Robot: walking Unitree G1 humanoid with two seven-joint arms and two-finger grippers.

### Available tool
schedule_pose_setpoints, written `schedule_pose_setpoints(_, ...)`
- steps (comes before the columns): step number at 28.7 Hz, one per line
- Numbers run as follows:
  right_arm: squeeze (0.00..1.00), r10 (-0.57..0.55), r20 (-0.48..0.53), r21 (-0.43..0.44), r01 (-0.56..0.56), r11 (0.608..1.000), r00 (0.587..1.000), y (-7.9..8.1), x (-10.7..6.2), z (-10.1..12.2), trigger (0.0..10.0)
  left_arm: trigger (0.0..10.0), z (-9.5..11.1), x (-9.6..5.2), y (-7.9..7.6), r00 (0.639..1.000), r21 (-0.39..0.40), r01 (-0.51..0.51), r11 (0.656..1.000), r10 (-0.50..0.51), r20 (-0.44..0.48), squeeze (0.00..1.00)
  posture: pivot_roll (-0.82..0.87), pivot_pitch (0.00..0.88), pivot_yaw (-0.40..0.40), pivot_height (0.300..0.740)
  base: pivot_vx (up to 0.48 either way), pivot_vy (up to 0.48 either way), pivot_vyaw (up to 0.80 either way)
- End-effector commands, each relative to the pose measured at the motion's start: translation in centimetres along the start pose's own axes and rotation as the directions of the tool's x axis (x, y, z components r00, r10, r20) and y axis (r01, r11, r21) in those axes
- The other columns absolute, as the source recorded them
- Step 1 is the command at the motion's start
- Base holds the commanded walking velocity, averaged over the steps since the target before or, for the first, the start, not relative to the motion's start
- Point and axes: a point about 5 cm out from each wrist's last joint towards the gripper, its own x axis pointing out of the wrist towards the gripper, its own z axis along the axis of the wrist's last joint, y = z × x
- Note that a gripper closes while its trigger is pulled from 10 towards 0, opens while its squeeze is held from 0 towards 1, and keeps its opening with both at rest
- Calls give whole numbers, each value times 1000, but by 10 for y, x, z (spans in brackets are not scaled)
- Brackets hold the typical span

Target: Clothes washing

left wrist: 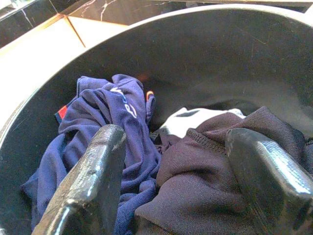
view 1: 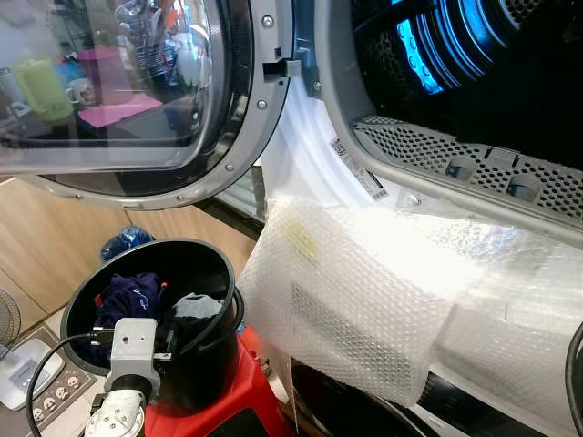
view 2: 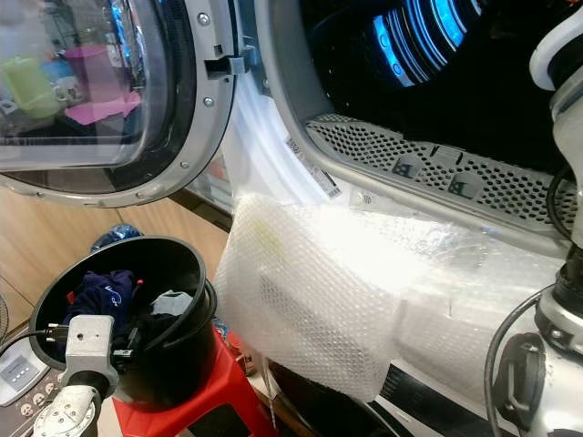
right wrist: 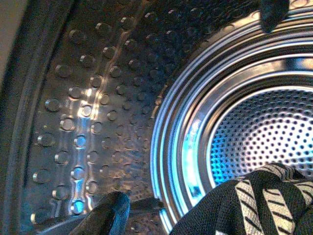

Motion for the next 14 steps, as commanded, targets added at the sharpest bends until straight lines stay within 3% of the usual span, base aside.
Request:
schedule_pose_setpoints(1,0,-89,46,-27,90,996,995,-8,4,10,10000,10000,-9,-3,-2,999,9,9,1000,-9,-42,0,-76,93,31,740,0,0,0)
schedule_pose_setpoints(2,0,-89,46,-27,90,996,995,-8,4,10,10000,10000,-9,-3,-2,999,9,9,1000,-9,-42,0,-76,93,31,740,0,0,0)
schedule_pose_setpoints(3,0,-222,69,-28,225,974,973,-22,5,13,10000,10000,-9,-4,-2,999,6,4,1000,-4,-42,0,-69,102,19,740,0,0,0)
schedule_pose_setpoints(4,0,-251,50,-35,253,967,967,-22,6,6,10000,10000,-10,-5,-2,999,4,1,1000,-1,-43,0,-69,102,21,740,0,0,0)
schedule_pose_setpoints(9,0,-153,-95,-109,143,984,984,-1,-4,-28,10000,10000,-10,-5,-3,999,4,3,1000,-3,-44,0,-76,98,26,740,0,0,0)
schedule_pose_setpoints(11,0,-167,-172,-106,151,983,971,-3,-9,-39,10000,10000,-9,-3,-3,999,3,6,1000,-5,-43,0,-75,97,24,740,0,0,0)
schedule_pose_setpoints(14,0,-182,-205,-98,165,981,962,-6,-11,-43,10000,10000,-9,-3,-4,999,2,6,1000,-6,-43,0,-75,97,24,740,0,0,0)
